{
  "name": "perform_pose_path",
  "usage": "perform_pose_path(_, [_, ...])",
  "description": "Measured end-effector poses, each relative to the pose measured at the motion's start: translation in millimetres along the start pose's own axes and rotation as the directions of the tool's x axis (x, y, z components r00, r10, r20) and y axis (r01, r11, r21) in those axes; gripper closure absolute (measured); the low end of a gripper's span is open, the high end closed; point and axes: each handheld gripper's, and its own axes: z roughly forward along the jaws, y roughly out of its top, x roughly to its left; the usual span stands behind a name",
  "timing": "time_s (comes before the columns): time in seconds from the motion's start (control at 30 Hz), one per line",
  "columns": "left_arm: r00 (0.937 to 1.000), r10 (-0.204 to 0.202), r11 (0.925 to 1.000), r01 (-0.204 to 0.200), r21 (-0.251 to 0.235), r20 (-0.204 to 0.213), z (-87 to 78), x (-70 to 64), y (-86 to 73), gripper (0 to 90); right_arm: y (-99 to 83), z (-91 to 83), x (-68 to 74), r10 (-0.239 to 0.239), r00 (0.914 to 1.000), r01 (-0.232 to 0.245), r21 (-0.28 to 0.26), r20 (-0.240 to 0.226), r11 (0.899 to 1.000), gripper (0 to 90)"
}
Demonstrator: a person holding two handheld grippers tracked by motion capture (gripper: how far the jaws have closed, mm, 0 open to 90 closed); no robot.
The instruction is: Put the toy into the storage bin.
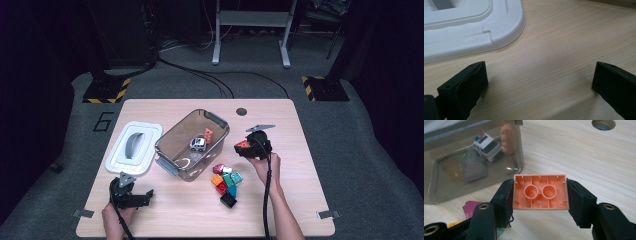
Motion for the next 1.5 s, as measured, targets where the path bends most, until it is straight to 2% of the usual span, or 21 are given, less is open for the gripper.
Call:
perform_pose_path(0.13, [1.0,-0.001,1.0,0.001,-0.002,-0.001,0.1,0.0,0.0,0.0,6.7,-5.4,-2.5,0.003,1.0,-0.003,-0.009,0.005,1.0,43.1])
perform_pose_path(0.17, [1.0,-0.001,1.0,0.001,0.0,-0.001,0.0,0.0,0.0,0.0,8.5,-6.1,-4.1,-0.01,0.9999,0.01,-0.017,0.006,1.0,43.1])
perform_pose_path(0.2, [1.0,0.007,1.0,-0.007,0.005,0.0,-0.3,0.5,0.1,0.0,11.0,-8.1,-4.0,0.006,1.0,-0.006,-0.017,0.008,1.0,43.1])
perform_pose_path(0.27, [1.0,0.009,0.9999,-0.009,0.008,0.001,-0.5,0.7,0.1,0.0,14.1,-10.4,-6.0,-0.007,1.0,0.007,-0.022,0.006,1.0,43.1])
perform_pose_path(0.3, [1.0,0.009,0.9999,-0.009,0.007,0.001,-0.5,0.7,0.1,0.0,16.3,-11.8,-5.1,0.01,0.9999,-0.01,-0.023,0.007,1.0,43.1])
perform_pose_path(0.37, [1.0,0.009,0.9999,-0.009,0.007,0.001,-0.5,0.7,0.1,0.0,19.9,-14.7,-6.9,-0.011,0.9999,0.011,-0.03,0.01,0.999,43.1])
perform_pose_path(0.43, [1.0,0.009,0.9999,-0.009,0.008,0.0,-0.5,0.6,0.1,0.0,23.9,-17.5,-5.6,0.001,1.0,-0.001,-0.031,0.01,1.0,43.1])
perform_pose_path(0.53, [1.0,0.009,0.9999,-0.009,0.006,0.0,-0.4,0.6,0.1,0.0,30.6,-19.4,-4.8,-0.002,0.9999,0.003,-0.035,0.016,0.999,43.1])
perform_pose_path(0.6, [1.0,0.008,0.9999,-0.008,0.008,0.0,-0.5,0.5,0.0,0.0,33.8,-19.6,-6.1,-0.025,0.9995,0.026,-0.041,0.017,0.999,43.1])
perform_pose_path(0.7, [1.0,0.008,0.9999,-0.008,0.01,0.001,-0.6,0.6,0.1,0.0,39.5,-20.9,-3.5,0.002,0.9998,-0.001,-0.041,0.022,0.999,43.1])
perform_pose_path(0.77, [1.0,0.006,1.0,-0.006,0.003,-0.001,-0.2,0.3,-0.2,0.0,42.5,-21.1,-5.4,-0.026,0.9994,0.027,-0.048,0.025,0.998,43.1])
perform_pose_path(0.83, [1.0,0.007,1.0,-0.007,0.002,0.0,-0.1,0.6,0.0,0.0,46.3,-22.2,-4.4,-0.006,0.9996,0.008,-0.045,0.028,0.999,43.1])
perform_pose_path(0.87, [1.0,0.006,1.0,-0.006,-0.001,-0.001,0.1,0.5,-0.2,0.0,47.7,-22.6,-6.0,-0.021,0.9993,0.023,-0.048,0.03,0.999,43.1])
perform_pose_path(0.93, [1.0,0.007,1.0,-0.007,-0.001,-0.002,0.2,0.5,-0.2,0.0,51.3,-23.9,-4.9,-0.003,0.9992,0.006,-0.052,0.039,0.999,43.1])
perform_pose_path(1.0, [1.0,0.007,1.0,-0.007,-0.003,-0.002,0.3,0.5,-0.2,0.0,55.1,-25.6,-7.6,-0.026,0.9989,0.028,-0.056,0.04,0.998,43.1])
perform_pose_path(1.03, [1.0,0.007,1.0,-0.007,-0.001,-0.002,0.2,0.5,-0.2,0.0,58.1,-27.0,-6.6,-0.01,0.9989,0.013,-0.059,0.046,0.998,43.1])
perform_pose_path(1.07, [1.0,0.005,1.0,-0.005,-0.003,-0.004,0.3,0.2,-0.4,0.0,59.8,-27.9,-7.3,-0.019,0.9987,0.022,-0.064,0.047,0.998,43.1])
perform_pose_path(1.27, [1.0,0.005,1.0,-0.005,-0.003,-0.004,0.3,0.3,-0.4,0.0,74.7,-36.0,-2.6,-0.037,0.998,0.041,-0.085,0.051,0.996,43.1])
perform_pose_path(1.3, [1.0,0.005,1.0,-0.005,-0.003,-0.004,0.3,0.2,-0.4,0.0,77.8,-36.8,-1.9,-0.055,0.9973,0.06,-0.086,0.049,0.994,43.1])
perform_pose_path(1.4, [1.0,0.006,1.0,-0.006,-0.003,-0.003,0.5,0.4,-0.2,0.0,84.5,-37.5,2.9,-0.055,0.9978,0.058,-0.088,0.037,0.994,43.1])
perform_pose_path(1.5, [1.0,0.006,1.0,-0.006,-0.004,-0.003,0.5,0.4,-0.2,0.0,90.5,-35.2,9.4,-0.075,0.9968,0.077,-0.088,0.026,0.993,43.1])
